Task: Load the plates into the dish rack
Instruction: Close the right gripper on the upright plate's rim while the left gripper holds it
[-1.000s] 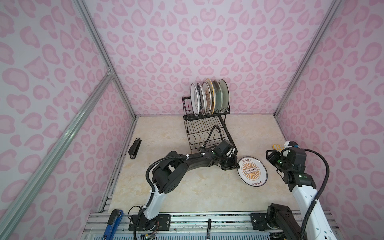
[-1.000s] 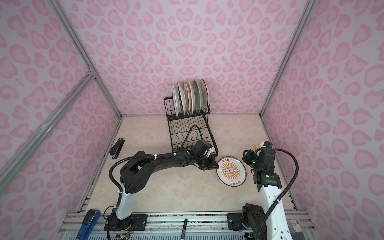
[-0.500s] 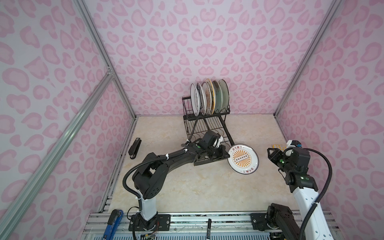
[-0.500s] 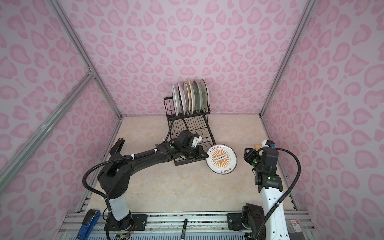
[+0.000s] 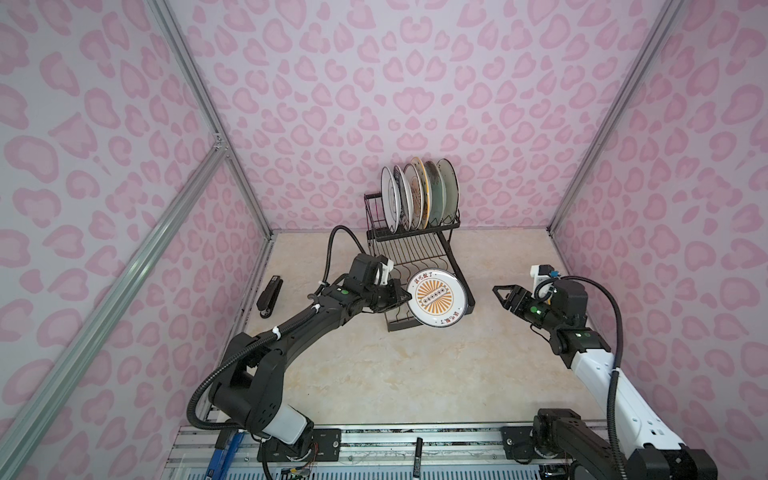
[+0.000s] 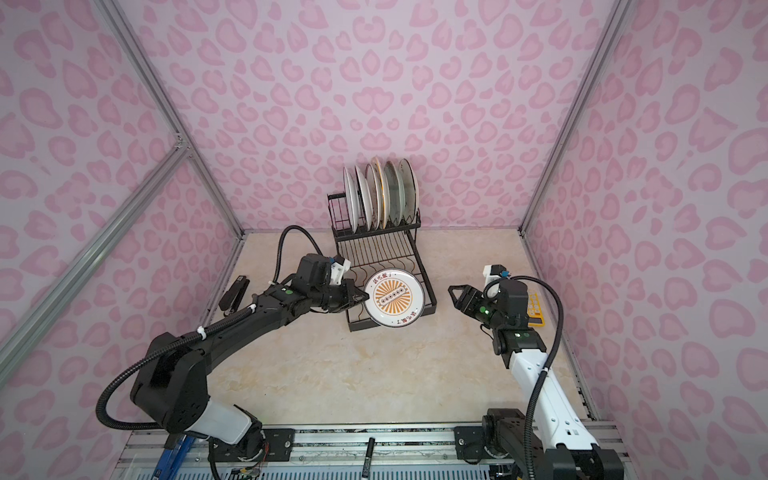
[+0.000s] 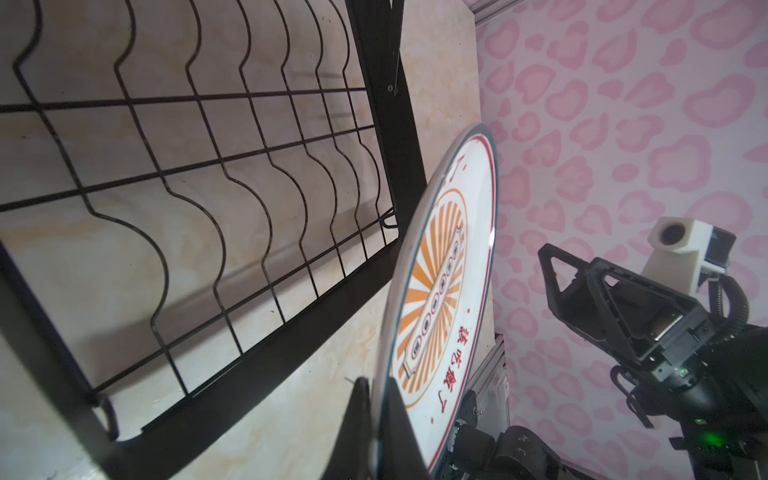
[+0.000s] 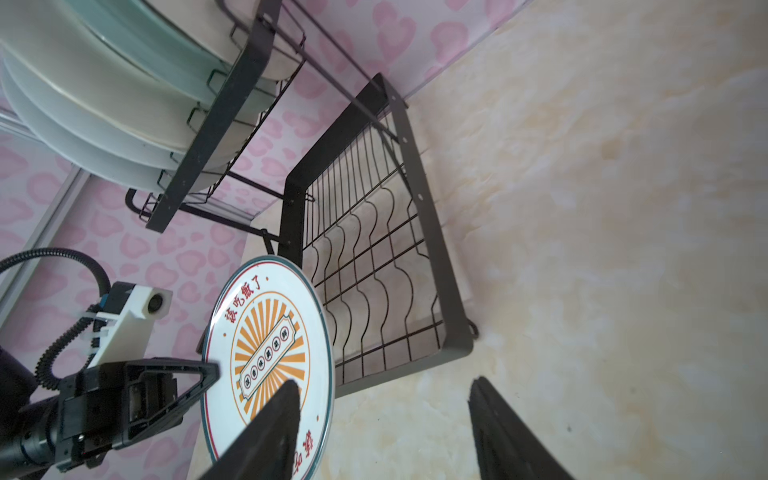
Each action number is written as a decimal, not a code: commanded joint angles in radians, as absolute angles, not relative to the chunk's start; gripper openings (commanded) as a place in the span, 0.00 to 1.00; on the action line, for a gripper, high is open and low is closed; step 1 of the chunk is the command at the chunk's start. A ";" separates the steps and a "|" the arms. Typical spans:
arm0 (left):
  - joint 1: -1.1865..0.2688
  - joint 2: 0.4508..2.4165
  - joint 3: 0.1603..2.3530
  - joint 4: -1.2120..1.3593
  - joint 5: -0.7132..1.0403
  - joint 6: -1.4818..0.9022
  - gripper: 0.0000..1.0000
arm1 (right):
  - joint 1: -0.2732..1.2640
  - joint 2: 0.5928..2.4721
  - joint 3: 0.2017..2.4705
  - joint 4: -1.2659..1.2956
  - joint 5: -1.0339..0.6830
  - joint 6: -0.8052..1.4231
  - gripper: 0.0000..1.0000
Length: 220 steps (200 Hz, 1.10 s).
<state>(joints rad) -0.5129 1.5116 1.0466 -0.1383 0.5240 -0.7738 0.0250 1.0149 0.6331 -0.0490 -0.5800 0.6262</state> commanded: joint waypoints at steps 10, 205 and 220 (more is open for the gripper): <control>-0.446 1.447 0.994 -0.067 0.603 -0.757 0.03 | 0.122 1.101 0.636 0.139 -0.560 0.699 0.72; -0.188 1.244 0.813 -0.056 0.658 -0.750 0.03 | 0.558 1.589 0.905 0.481 -0.578 0.851 0.29; -0.182 1.242 0.807 -0.054 0.660 -0.749 0.03 | 0.567 1.597 0.915 0.480 -0.579 0.850 0.24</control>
